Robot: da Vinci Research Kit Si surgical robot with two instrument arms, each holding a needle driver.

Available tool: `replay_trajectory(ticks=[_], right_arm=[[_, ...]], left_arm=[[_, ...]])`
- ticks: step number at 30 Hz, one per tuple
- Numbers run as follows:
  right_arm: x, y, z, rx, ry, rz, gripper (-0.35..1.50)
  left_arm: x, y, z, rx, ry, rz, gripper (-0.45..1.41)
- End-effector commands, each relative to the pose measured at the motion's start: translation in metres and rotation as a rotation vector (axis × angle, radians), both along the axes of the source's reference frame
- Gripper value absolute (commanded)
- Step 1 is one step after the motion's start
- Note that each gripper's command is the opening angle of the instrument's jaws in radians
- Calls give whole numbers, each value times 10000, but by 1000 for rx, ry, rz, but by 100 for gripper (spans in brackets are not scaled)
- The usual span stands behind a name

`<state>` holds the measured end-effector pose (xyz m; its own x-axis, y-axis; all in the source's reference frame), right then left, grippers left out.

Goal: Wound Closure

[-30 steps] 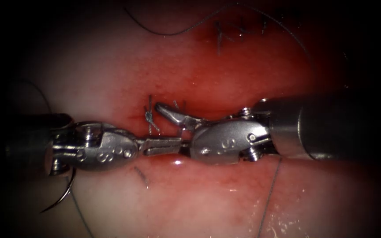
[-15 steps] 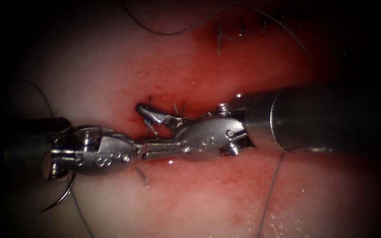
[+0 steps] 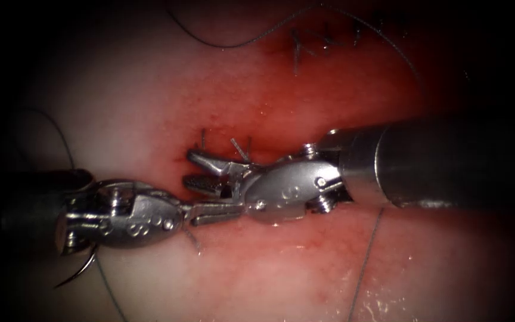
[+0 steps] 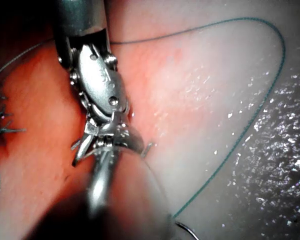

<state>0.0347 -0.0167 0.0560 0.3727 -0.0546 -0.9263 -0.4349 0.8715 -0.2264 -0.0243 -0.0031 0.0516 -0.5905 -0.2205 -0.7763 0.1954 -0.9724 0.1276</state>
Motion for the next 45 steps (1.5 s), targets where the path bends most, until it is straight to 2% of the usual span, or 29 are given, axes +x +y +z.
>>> replay_trajectory(ticks=[1,3,8,11,16,20,21,22,23,24,27,30,36,45], right_arm=[[-2,-12,2,18,-3,22,133],[-10,-14,-3,21,-5,23,143],[-27,-14,-14,32,7,8,145],[-34,-14,-21,19,-23,-22,143],[-37,-14,-26,30,-71,-23,140],[-39,-15,-26,32,-75,-22,140],[-40,-15,-26,32,-76,-21,140],[-41,-15,-26,32,-77,-20,140],[-41,-15,-26,32,-77,-20,140],[-41,-15,-26,34,-79,-22,140],[-41,-16,-26,33,-80,-22,140],[-40,-17,-27,33,-80,-22,140],[-40,-20,-29,41,-83,-25,137],[-40,-22,-29,57,-111,-46,137]], left_arm=[[2,-7,-1,6,-7,7,-45],[13,-16,-8,18,-4,0,-45],[41,-37,-22,25,-8,-20,-45],[54,-44,-25,48,-8,-43,-45],[57,-45,-15,68,-21,-65,-45],[56,-52,-1,105,-30,-90,-42],[54,-59,10,135,-29,-108,10],[53,-64,17,167,-25,-119,34],[53,-64,17,167,-25,-119,34],[54,-69,27,215,-27,-155,44],[59,-70,39,271,-12,-193,76],[67,-65,44,319,13,-246,88],[87,-56,50,337,44,-290,91],[105,-53,47,364,105,-274,89]])
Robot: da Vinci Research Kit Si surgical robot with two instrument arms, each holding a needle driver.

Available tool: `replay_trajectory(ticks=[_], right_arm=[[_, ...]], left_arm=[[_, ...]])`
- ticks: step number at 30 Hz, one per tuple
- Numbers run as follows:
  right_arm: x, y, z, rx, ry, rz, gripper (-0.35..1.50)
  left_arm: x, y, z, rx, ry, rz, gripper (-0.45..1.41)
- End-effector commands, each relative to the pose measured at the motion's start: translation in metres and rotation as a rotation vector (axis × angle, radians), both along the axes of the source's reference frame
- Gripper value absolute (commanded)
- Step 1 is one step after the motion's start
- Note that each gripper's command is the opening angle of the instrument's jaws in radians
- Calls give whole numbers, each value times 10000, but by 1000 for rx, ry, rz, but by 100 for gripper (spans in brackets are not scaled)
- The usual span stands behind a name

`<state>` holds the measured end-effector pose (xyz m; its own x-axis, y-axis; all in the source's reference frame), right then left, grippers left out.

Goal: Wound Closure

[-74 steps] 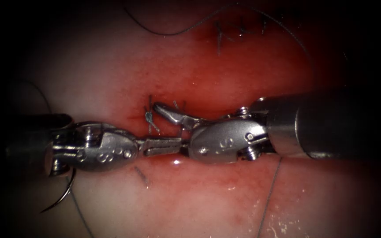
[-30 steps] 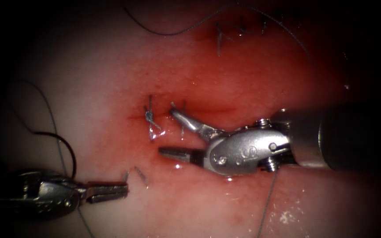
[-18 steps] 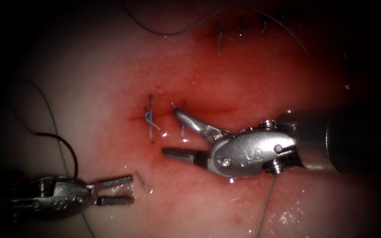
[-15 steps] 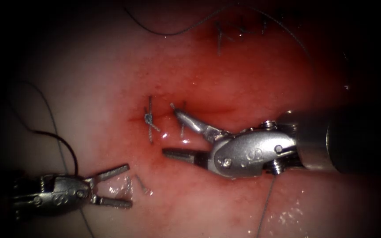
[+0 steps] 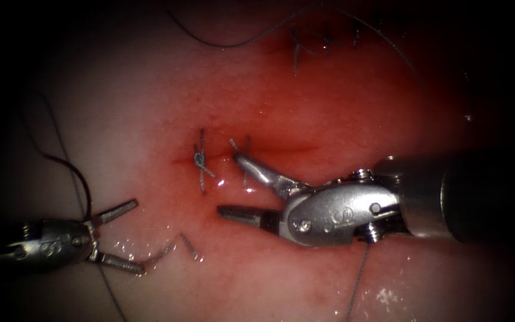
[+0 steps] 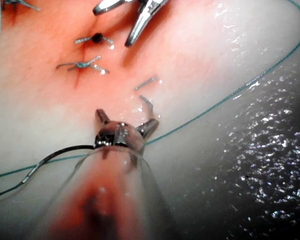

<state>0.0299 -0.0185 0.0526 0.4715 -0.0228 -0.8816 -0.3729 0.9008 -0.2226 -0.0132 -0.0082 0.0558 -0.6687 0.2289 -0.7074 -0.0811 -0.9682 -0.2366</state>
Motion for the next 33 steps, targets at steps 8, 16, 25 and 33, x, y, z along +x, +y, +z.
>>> replay_trajectory(ticks=[8,16,25,33], right_arm=[[-6,2,-1,45,-47,-52,132],[-11,11,-7,87,-34,-52,128],[-41,48,-51,246,-32,-184,130],[-75,81,-87,274,61,-152,128]], left_arm=[[-7,12,-47,23,1,10,94],[-8,63,-121,-97,-58,-69,91],[-43,97,-135,-146,-213,-83,81],[-39,104,-121,-139,-232,-79,79]])
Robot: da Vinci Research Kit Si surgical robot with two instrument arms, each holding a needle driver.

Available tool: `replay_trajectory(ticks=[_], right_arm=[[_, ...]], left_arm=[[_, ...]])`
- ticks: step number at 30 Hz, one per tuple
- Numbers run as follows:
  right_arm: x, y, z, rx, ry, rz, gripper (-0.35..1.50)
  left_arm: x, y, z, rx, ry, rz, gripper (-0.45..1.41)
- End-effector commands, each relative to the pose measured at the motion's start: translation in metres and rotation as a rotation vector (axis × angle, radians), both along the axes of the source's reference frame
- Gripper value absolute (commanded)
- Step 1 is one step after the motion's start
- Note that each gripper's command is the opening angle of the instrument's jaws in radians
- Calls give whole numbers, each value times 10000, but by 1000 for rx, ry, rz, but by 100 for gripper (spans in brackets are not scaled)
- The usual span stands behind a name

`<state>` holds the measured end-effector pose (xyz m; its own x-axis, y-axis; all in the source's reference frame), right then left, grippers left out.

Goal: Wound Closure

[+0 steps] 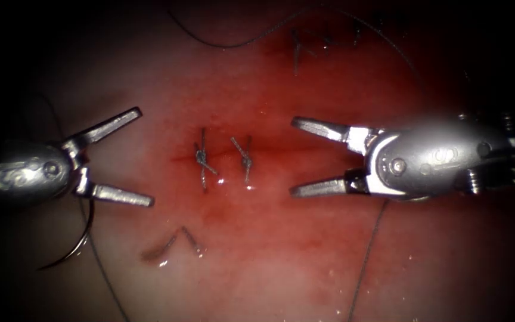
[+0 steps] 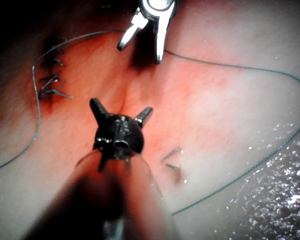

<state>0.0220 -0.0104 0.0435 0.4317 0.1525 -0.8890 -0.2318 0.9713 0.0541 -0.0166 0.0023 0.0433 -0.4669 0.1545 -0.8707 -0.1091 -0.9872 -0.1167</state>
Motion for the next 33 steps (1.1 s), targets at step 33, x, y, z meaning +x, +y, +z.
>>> replay_trajectory(ticks=[33], right_arm=[[21,-15,11,10,-30,-15,125]], left_arm=[[86,-109,99,528,570,-41,27]])
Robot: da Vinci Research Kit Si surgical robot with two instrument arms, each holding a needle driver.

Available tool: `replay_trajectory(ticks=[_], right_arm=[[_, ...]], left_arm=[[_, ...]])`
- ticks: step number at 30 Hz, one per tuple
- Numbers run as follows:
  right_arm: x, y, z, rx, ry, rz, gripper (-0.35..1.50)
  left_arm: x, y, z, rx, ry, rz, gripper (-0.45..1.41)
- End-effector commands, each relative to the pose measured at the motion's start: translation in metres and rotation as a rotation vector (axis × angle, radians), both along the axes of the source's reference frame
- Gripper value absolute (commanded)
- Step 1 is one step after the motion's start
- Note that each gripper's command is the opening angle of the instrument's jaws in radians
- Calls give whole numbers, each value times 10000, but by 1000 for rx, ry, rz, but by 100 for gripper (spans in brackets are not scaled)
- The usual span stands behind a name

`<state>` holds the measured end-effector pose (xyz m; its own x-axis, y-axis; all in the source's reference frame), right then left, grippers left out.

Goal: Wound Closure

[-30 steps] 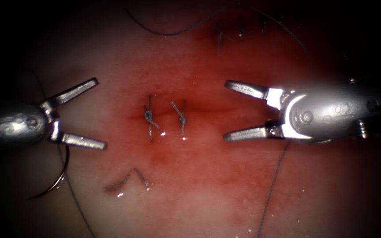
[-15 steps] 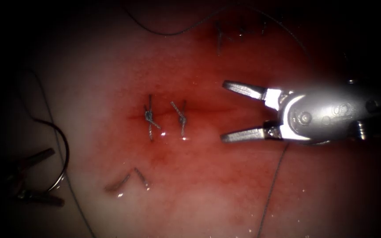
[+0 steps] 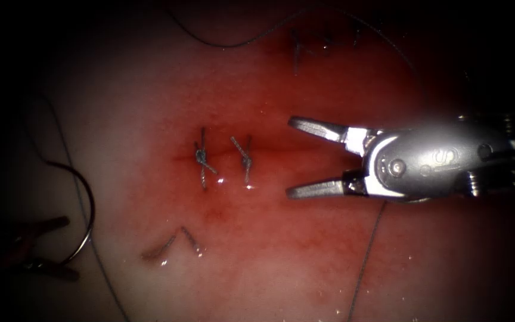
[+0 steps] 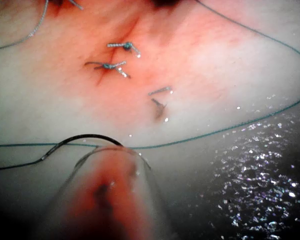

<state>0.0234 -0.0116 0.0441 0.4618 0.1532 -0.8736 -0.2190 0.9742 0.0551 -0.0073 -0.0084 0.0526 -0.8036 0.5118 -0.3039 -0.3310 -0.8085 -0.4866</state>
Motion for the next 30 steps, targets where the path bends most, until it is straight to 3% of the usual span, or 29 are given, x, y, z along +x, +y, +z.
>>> replay_trajectory(ticks=[1,2,3,7,12,16,23,25,28,30], right_arm=[[7,-3,5,2,2,0,125],[7,-3,5,2,2,0,125],[7,-3,5,2,2,-1,125],[3,-4,4,24,7,6,113],[-3,-5,1,74,18,22,89],[-8,-7,-2,199,28,86,56],[-10,-2,-11,392,-63,394,67],[-11,-2,-15,434,-76,445,89],[-13,0,-22,489,-131,491,99],[-13,4,-27,507,-154,539,116]], left_arm=[[-7,-4,8,13,-15,8,-8],[-8,-4,8,26,-23,6,-40],[-7,-3,8,29,-26,8,-45],[-2,5,-1,31,-23,12,-45],[-2,28,-26,-93,-26,3,-45],[-16,49,-51,-197,-60,-42,-45],[-68,68,-75,-290,-23,-90,-45],[-84,71,-75,-305,-11,-91,-45],[-111,77,-70,-329,6,-137,-45],[-127,81,-67,-338,17,-162,-45]])
